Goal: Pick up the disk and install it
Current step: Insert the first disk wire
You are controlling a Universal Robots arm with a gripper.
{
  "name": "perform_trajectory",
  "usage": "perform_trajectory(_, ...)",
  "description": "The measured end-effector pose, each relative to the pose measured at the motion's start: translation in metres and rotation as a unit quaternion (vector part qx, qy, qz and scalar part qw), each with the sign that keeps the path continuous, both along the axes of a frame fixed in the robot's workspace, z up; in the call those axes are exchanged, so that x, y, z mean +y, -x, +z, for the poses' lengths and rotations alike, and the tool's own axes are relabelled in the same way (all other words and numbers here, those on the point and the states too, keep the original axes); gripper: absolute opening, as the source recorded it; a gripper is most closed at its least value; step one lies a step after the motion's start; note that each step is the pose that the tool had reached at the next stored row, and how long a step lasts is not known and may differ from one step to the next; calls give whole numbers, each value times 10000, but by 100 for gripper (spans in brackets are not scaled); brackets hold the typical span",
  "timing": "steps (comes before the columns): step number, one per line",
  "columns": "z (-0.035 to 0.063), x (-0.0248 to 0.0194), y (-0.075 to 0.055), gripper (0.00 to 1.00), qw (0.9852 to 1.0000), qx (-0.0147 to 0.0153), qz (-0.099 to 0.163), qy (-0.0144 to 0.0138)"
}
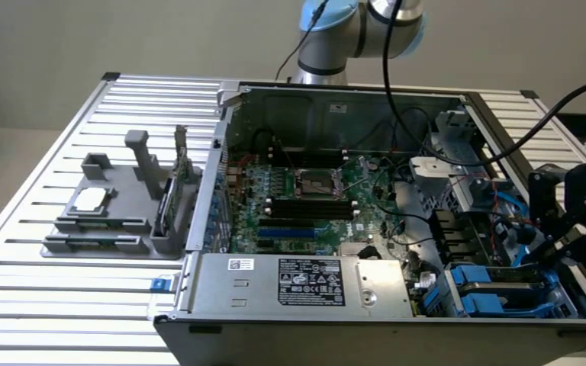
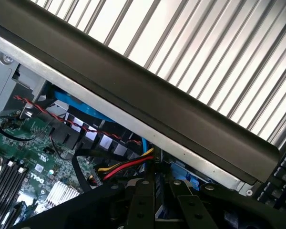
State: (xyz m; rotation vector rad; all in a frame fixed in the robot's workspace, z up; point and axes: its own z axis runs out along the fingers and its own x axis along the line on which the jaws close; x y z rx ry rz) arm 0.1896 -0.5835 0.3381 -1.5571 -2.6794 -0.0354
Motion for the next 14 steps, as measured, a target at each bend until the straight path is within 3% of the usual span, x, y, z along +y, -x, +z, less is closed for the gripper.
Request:
perform_trajectory(6,6,-1,-1,16,10000,20,-14,-3)
perform_trajectory(14,164,0,58,16,10000,41,-18,-40)
